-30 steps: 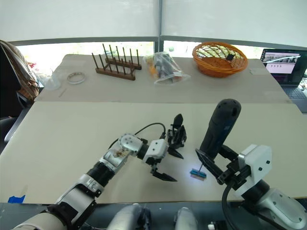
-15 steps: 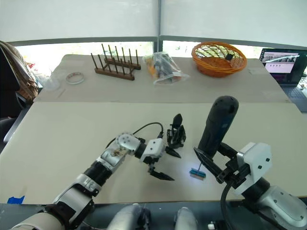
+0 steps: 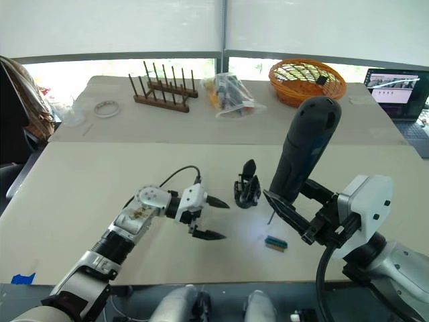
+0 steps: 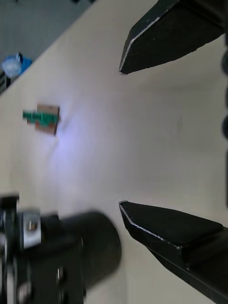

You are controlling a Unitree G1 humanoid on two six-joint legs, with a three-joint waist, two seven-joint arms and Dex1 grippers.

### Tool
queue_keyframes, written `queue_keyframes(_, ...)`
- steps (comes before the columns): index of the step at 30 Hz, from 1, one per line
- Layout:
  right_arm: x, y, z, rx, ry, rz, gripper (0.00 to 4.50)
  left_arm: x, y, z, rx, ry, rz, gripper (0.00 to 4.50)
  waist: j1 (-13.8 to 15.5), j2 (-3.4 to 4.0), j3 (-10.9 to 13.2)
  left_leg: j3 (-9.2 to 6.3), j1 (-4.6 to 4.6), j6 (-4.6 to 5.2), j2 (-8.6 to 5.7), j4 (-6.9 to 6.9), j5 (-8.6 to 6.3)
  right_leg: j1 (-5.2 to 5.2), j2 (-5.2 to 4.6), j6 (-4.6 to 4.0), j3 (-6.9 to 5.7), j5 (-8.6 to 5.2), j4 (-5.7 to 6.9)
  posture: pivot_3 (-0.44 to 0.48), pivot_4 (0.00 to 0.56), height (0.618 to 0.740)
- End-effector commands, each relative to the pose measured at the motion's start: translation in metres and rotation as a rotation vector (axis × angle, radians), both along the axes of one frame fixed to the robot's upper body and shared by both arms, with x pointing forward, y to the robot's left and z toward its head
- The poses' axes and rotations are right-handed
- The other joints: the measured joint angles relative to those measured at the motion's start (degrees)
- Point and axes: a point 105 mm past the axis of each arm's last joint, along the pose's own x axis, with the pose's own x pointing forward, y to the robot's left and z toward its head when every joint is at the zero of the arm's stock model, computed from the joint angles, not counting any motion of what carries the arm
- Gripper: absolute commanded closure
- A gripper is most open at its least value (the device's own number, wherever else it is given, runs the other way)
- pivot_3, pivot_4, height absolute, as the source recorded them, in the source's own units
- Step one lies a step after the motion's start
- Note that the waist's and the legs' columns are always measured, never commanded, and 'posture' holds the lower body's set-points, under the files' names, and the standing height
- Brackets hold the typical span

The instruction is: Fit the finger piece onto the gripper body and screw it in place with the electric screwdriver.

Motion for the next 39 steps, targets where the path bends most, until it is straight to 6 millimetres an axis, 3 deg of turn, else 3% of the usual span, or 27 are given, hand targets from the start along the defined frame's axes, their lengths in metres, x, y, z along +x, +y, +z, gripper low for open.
queue_keyframes(1, 0.0, 0.002, 0.009, 0.013, -0.042, 0.01, 2.58, 0.017, -0.015, 0.013, -0.061, -0.034, 0.105, 0.0, 0.05, 0.0, 0.0, 0.0, -0.02, 0.0, 0.0, 0.02, 0.0, 0.0, 0.0, 0.0, 0.0, 0.0, 0.0, 0.0, 0.15, 0.74)
queue_keyframes(8, 0.002, 0.001, 0.008, 0.021, -0.042, 0.0, 2.58, 0.04, -0.042, 0.01, -0.092, -0.065, 0.28, 0.0, -0.04, -0.02, 0.01, 0.01, -0.07, 0.01, -0.01, 0.03, 0.0, -0.01, 0.02, 0.02, -0.01, 0.01, 0.02, 0.0, 0.15, 0.74)
queue_keyframes(15, 0.004, -0.001, 0.005, 0.014, -0.037, -0.012, 2.58, 0.034, -0.058, 0.006, -0.106, -0.029, 0.221, 0.0, -0.03, -0.02, 0.01, 0.01, -0.13, 0.01, -0.01, 0.04, 0.0, -0.06, 0.02, 0.02, -0.03, 0.01, 0.02, 0.0, 0.15, 0.74)
queue_keyframes(18, 0.003, -0.002, 0.003, 0.012, -0.036, -0.016, 2.58, 0.039, -0.055, 0.009, -0.101, -0.058, 0.204, 0.78, -0.03, -0.02, 0.01, 0.0, -0.15, 0.01, 0.0, 0.09, 0.0, -0.07, 0.02, 0.02, -0.04, 0.01, 0.03, 0.0, 0.15, 0.74)
queue_keyframes(21, 0.002, -0.002, 0.001, 0.01, -0.032, -0.02, 2.58, 0.041, -0.053, 0.017, -0.11, -0.077, 0.133, 1.99, -0.02, -0.02, 0.01, 0.0, -0.17, 0.01, 0.0, 0.1, 0.0, -0.09, 0.01, 0.02, -0.05, 0.02, 0.03, 0.0, 0.15, 0.74)
queue_keyframes(22, 0.002, -0.001, 0.0, 0.011, -0.03, -0.021, 2.58, 0.04, -0.054, 0.019, -0.116, -0.072, 0.095, 2.18, -0.06, -0.02, 0.01, 0.01, -0.18, 0.01, 0.0, 0.11, 0.0, -0.11, 0.01, 0.02, -0.06, 0.02, 0.04, 0.0, 0.15, 0.74)
queue_keyframes(29, -0.003, -0.001, -0.004, 0.012, -0.015, -0.024, 2.58, 0.024, -0.05, 0.026, -0.057, -0.093, -0.214, 2.17, -0.1, -0.02, 0.01, 0.01, -0.31, 0.01, -0.03, 0.14, 0.0, -0.19, 0.02, 0.02, -0.19, 0.01, 0.02, 0.0, 0.15, 0.74)
queue_keyframes(35, -0.006, -0.001, -0.006, 0.007, -0.009, -0.031, 2.58, 0.034, -0.056, 0.034, -0.036, -0.128, -0.214, 2.17, -0.09, -0.04, 0.02, -0.02, -0.34, 0.04, -0.03, 0.23, -0.02, -0.18, 0.0, 0.02, -0.19, 0.02, 0.02, 0.0, 0.15, 0.74)
queue_keyframes(39, -0.007, 0.0, -0.007, 0.005, -0.009, -0.034, 2.58, 0.037, -0.06, 0.029, -0.016, -0.124, -0.179, 2.17, -0.13, -0.04, 0.02, -0.02, -0.35, 0.08, -0.03, 0.22, -0.04, -0.18, 0.01, 0.03, -0.19, 0.02, 0.02, 0.0, 0.15, 0.74)
